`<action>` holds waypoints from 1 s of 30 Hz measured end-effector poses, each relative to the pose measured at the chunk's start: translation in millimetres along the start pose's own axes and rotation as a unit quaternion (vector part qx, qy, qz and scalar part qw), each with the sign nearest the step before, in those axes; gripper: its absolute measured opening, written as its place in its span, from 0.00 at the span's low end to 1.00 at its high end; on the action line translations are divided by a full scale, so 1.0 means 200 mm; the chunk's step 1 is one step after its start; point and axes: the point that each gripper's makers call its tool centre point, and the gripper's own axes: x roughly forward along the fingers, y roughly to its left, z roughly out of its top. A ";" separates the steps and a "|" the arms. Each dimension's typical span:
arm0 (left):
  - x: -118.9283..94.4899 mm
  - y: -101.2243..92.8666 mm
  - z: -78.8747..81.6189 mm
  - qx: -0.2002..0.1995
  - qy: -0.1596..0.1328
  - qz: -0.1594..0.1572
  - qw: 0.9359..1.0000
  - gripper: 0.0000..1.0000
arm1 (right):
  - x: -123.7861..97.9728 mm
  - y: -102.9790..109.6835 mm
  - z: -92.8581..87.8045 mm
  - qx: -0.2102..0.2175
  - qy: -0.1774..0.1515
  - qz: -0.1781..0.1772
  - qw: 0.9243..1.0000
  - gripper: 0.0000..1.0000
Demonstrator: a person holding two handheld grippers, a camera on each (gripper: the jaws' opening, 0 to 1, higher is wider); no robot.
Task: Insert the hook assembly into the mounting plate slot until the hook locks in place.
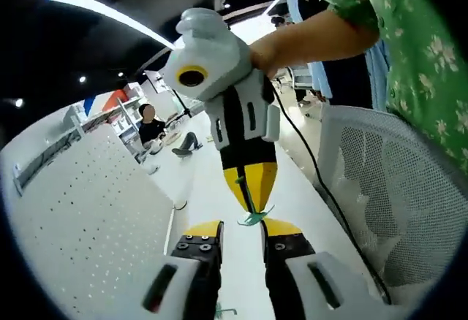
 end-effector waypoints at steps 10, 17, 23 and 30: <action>-0.07 0.10 -0.01 -0.117 -0.026 0.077 0.990 0.23 | -0.01 -0.03 0.05 0.008 -0.033 -0.027 0.999 0.00; -0.13 0.13 -0.04 -0.166 -0.027 0.121 0.978 0.25 | -0.01 -0.06 0.08 0.017 -0.051 -0.049 0.997 0.00; -0.19 0.19 -0.07 -0.210 -0.027 0.173 0.962 0.33 | -0.01 -0.09 0.12 0.037 -0.078 -0.073 0.994 0.00; -0.25 0.24 -0.09 -0.262 -0.032 0.218 0.940 0.54 | -0.02 -0.12 0.18 0.055 -0.121 -0.099 0.986 0.00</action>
